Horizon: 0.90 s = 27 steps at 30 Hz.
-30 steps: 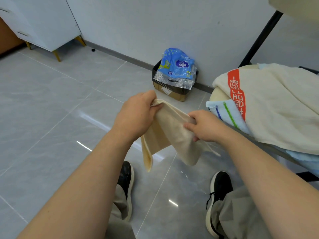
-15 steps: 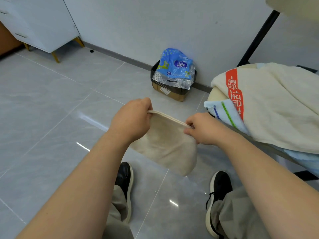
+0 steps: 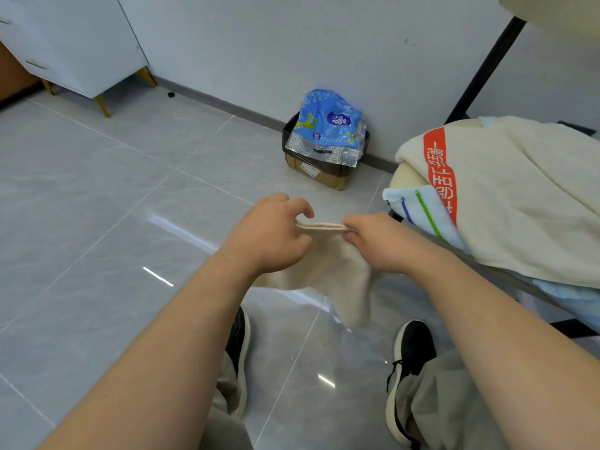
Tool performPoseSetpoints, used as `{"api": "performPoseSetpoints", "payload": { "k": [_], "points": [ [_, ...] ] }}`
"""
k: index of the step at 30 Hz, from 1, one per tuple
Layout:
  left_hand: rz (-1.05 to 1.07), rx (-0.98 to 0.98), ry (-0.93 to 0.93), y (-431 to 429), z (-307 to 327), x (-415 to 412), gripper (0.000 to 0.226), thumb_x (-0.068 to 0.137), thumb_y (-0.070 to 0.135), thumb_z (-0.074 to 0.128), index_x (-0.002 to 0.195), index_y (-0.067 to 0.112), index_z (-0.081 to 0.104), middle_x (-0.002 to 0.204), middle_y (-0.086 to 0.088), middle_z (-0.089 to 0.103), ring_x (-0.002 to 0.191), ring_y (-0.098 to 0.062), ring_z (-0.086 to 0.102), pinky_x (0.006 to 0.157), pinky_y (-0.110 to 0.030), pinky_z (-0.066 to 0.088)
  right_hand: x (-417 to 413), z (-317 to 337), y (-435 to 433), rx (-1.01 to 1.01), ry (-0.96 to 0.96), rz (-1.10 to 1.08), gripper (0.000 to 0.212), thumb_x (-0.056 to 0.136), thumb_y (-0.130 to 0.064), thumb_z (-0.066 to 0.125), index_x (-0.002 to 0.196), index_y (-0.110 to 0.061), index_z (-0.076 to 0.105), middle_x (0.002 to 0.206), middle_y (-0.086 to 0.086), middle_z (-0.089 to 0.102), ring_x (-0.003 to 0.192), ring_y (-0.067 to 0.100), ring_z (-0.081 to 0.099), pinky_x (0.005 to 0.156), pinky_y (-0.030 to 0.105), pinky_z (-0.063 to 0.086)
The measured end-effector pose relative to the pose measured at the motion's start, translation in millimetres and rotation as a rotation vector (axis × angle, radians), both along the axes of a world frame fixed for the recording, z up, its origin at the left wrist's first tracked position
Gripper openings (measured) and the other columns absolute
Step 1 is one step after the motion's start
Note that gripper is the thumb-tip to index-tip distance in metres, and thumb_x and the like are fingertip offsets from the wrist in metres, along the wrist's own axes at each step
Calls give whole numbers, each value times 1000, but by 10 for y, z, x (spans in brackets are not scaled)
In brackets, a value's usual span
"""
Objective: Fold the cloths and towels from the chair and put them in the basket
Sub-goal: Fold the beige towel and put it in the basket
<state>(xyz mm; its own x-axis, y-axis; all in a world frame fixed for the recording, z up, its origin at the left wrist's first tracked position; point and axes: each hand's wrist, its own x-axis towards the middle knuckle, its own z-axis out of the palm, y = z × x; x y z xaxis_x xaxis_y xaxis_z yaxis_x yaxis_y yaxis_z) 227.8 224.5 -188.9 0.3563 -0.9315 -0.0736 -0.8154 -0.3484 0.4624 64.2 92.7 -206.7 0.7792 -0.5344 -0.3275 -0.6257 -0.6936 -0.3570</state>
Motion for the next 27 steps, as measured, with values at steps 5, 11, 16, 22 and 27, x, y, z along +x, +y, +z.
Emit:
{"api": "performPoseSetpoints", "payload": {
  "k": [5,11,16,22,27],
  "points": [
    [-28,15,-108,-40,8,-84,28,81,51,71,103,35,69,90,5,62,94,-19,58,69,-29,41,37,16,54,49,-55,4,19,104,-32,44,86,-26,48,84,4,59,81,25,56,70,40,45],
    [-43,-40,-134,-49,-6,-91,33,93,28,54,120,45,66,112,7,64,104,-21,62,77,-31,46,52,67,65,50,-19,7,28,104,-34,47,78,-23,47,76,-4,52,80,21,51,65,34,33],
    [16,-83,106,-59,-9,-145,49,85,4,48,113,37,71,118,10,71,111,-13,62,92,-31,49,53,93,62,43,-16,9,33,100,-31,55,69,-26,45,71,-7,51,79,20,53,63,34,35],
    [79,-82,183,-107,10,-224,22,87,12,49,96,22,67,73,9,54,74,-15,52,62,-26,33,67,101,115,90,-97,18,20,98,-33,59,89,-17,67,84,2,67,80,20,65,74,38,53],
    [-26,17,-13,-88,-19,-214,31,75,46,72,101,32,61,87,10,55,87,-16,54,69,-30,40,66,95,104,54,-77,30,8,94,-26,64,98,-24,70,83,-6,62,84,17,60,70,32,47]
  ]
}}
